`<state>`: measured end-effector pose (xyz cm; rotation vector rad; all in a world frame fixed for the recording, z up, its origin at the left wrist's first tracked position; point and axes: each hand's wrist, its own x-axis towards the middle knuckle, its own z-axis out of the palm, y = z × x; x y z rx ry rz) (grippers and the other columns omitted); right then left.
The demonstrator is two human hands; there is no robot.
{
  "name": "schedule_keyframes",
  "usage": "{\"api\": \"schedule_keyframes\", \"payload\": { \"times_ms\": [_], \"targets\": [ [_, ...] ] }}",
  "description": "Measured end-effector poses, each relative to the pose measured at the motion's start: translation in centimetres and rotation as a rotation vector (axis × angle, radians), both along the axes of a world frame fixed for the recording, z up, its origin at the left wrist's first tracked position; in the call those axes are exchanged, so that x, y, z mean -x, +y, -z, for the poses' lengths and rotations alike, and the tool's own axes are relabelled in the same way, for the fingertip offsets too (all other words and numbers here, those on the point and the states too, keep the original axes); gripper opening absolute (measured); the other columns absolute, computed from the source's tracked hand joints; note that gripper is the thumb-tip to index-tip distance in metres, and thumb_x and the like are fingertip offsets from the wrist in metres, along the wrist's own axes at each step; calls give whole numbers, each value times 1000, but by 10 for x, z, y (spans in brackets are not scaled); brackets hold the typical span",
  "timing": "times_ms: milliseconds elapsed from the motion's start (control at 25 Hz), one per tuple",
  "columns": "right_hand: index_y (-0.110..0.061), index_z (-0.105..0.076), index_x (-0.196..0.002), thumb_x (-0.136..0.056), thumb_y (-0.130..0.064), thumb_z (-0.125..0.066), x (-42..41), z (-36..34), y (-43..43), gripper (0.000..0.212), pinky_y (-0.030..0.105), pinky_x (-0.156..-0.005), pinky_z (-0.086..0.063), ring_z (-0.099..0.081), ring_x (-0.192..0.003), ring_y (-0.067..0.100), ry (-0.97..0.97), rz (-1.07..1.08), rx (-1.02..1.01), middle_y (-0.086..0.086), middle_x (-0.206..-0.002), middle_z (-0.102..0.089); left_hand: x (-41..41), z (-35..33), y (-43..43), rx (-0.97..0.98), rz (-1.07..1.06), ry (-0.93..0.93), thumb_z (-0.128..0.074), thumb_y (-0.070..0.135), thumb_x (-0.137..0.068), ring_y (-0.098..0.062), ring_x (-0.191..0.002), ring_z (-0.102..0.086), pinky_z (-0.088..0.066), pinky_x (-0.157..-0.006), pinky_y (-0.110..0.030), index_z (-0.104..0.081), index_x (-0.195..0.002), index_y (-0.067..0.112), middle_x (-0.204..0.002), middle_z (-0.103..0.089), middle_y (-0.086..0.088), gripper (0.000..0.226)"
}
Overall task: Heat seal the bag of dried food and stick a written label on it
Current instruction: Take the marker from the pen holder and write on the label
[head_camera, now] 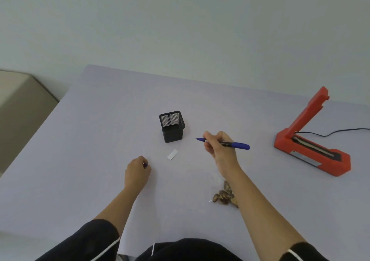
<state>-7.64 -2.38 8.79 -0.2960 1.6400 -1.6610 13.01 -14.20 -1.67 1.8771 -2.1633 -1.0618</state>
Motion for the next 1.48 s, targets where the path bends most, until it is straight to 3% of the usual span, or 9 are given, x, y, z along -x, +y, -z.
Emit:
{"api": "schedule_keyframes", "payload": {
  "times_ms": [160, 320, 440, 520, 680, 840, 1080, 1240, 1480],
  "targets": [
    [-14, -50, -68, -88, -22, -62, -3, 4, -10, 25, 21, -63, -56, -68, -67, 14, -21, -19, -27, 6, -75, -70, -5, 13, -1, -40, 23, 4, -53, 12, -86, -25, -78, -54, -49, -71, -37, -57, -100, 8, -99, -61, -13, 15],
    [-14, -51, -72, -88, -25, -62, -3, 17, -19, 23, 21, -66, -57, -68, -67, 13, 24, -25, -80, 7, -75, -69, 3, -3, 17, 84, -129, 49, -65, 26, -81, -22, -86, -53, -43, -65, -32, -45, -125, 14, -117, -46, -7, 50],
    [-13, -52, -73, -88, -27, -62, -2, 28, -25, 23, 19, -64, -57, -68, -64, 9, 42, -20, -114, 7, -72, -67, 21, -6, 35, 332, 74, 240, -66, 13, -84, -25, -78, -58, -48, -64, -33, -60, -107, 6, -104, -52, -8, 25],
    [-13, -53, -75, -89, -29, -61, -5, 33, -26, 22, 17, -62, -56, -68, -62, 8, 49, -27, -147, 5, -71, -67, 35, 4, 38, 362, 231, 247, -65, 5, -84, -27, -70, -60, -53, -62, -38, -67, -96, 2, -92, -56, -11, 12],
    [-12, -54, -77, -89, -30, -60, -5, 40, -21, 22, 17, -63, -57, -68, -63, 8, 98, -57, -194, 4, -70, -67, 64, 15, 30, 122, 127, 108, -54, 14, -94, -29, -86, -59, -48, -79, -33, -60, -116, 2, -113, -53, -12, 27],
    [-12, -54, -75, -89, -28, -62, 2, 45, -15, 22, 22, -68, -59, -68, -63, 9, 112, -72, -188, 4, -70, -67, 75, 24, 30, 124, 101, 75, -50, 13, -95, -29, -97, -54, -41, -79, -28, -60, -115, -2, -114, -54, -14, 26],
    [-12, -55, -77, -88, -28, -61, 5, 63, -10, 21, 17, -64, -57, -68, -61, 5, 112, -81, -230, 1, -71, -67, 69, 38, 30, 205, 273, 48, -48, 15, -97, -26, -92, -53, -38, -75, -24, -64, -111, -2, -104, -58, -13, 27],
    [-12, -51, -71, -85, -23, -67, 1, 76, -16, 24, 19, -64, -57, -66, -60, 6, 114, -103, -210, -3, -63, -65, 63, 38, 26, 194, 326, 141, -57, 11, -92, -24, -83, -55, -39, -73, -23, -67, -111, 3, -100, -57, -12, 23],
    [-14, -58, -69, -91, -29, -57, -14, 101, -34, 27, 15, -62, -54, -64, -57, -1, 133, -202, -250, -3, -64, -64, 55, 38, 17, 160, 276, 233, -65, 12, -86, -12, -73, -53, -40, -76, -16, -65, -118, 7, -105, -57, -8, 32]
  ]
}}
